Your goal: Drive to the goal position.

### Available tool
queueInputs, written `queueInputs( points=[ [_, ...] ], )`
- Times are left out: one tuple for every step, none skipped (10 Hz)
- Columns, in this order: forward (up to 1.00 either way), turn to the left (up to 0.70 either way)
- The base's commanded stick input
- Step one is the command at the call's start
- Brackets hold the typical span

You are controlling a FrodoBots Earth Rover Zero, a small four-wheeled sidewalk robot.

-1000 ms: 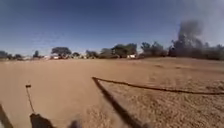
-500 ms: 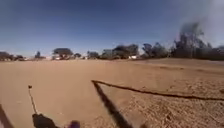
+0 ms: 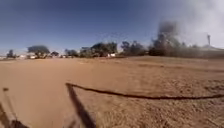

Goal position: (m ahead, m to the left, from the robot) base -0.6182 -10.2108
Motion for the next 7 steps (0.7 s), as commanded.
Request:
queueInputs(
  points=[
    [0.00,-0.45],
    [0.00,-0.45],
    [0.00,-0.45],
    [0.00,-0.45],
    [0.12,-0.42],
    [0.70,-0.27],
    [0.70,-0.27]
  ],
)
